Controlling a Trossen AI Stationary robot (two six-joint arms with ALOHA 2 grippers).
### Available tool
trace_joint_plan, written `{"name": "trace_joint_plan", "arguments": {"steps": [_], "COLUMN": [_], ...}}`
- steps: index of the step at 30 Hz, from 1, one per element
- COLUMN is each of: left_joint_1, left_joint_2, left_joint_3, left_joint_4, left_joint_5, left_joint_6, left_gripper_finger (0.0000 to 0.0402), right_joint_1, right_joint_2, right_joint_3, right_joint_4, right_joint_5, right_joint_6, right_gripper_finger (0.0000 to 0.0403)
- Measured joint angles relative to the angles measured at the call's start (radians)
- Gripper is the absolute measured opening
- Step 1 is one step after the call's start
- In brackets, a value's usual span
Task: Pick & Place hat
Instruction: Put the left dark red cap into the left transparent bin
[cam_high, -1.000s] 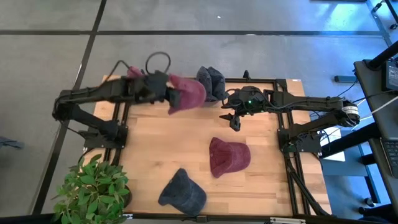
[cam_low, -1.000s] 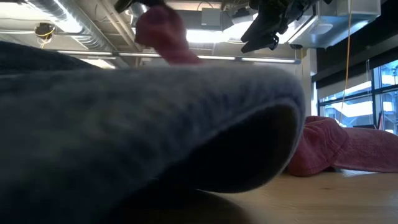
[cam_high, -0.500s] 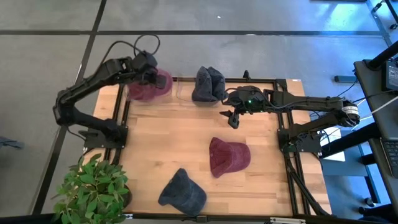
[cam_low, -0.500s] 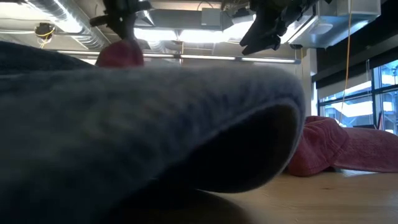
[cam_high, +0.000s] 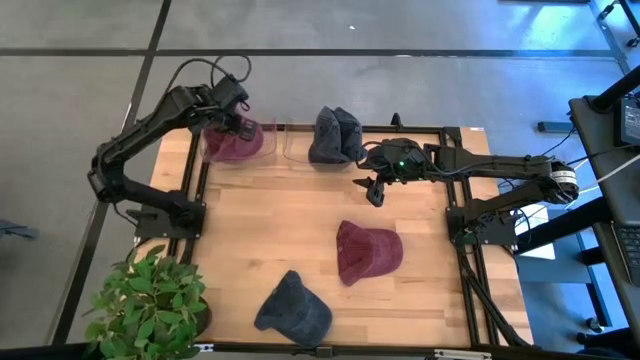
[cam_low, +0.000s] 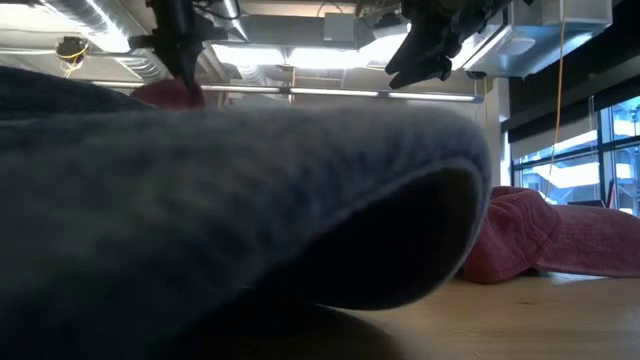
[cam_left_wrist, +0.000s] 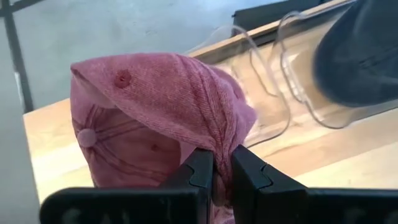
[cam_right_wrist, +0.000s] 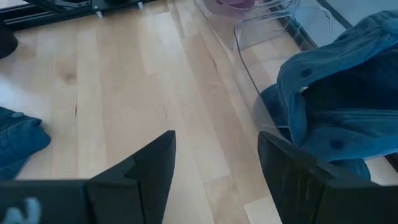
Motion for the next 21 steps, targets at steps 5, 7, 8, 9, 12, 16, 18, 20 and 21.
{"name": "trace_joint_plan", "arguments": {"steps": [5,7,8,9,12,16,18,20,21], "left_joint_1": [0.0,0.0,0.0,0.0,0.0,0.0,0.0,0.0,0.0], "left_joint_2": [0.072,0.101,0.114,0.125,0.146,0.157,0.16,0.16,0.16], "left_joint_3": [0.0,0.0,0.0,0.0,0.0,0.0,0.0,0.0,0.0], "left_joint_4": [-0.027,-0.045,-0.054,-0.06,-0.087,-0.118,-0.116,-0.116,-0.116], "left_joint_5": [-0.061,-0.09,-0.107,-0.121,-0.145,-0.182,-0.182,-0.182,-0.185], "left_joint_6": [0.016,0.017,0.017,0.017,0.014,0.009,0.009,0.025,0.035], "left_gripper_finger": [0.0021,0.0021,0.0022,0.0023,0.0028,0.0025,0.0024,0.0032,0.0038], "right_joint_1": [0.0,0.0,0.0,0.0,0.0,0.0,0.0,0.0,0.0], "right_joint_2": [0.0,0.0,0.0,0.0,0.0,0.0,0.001,0.001,0.001], "right_joint_3": [0.0,0.0,0.0,0.0,0.0,0.0,0.0,0.0,0.0], "right_joint_4": [0.007,0.009,0.009,0.008,0.008,0.008,0.008,0.008,0.008], "right_joint_5": [0.025,0.025,0.025,0.025,0.025,0.025,0.025,0.025,0.025], "right_joint_6": [0.0,0.0,0.0,0.0,0.0,-0.001,-0.001,-0.002,-0.002], "right_gripper_finger": [0.0227,0.0227,0.0227,0.0227,0.0227,0.0227,0.0227,0.0227,0.0227]}}
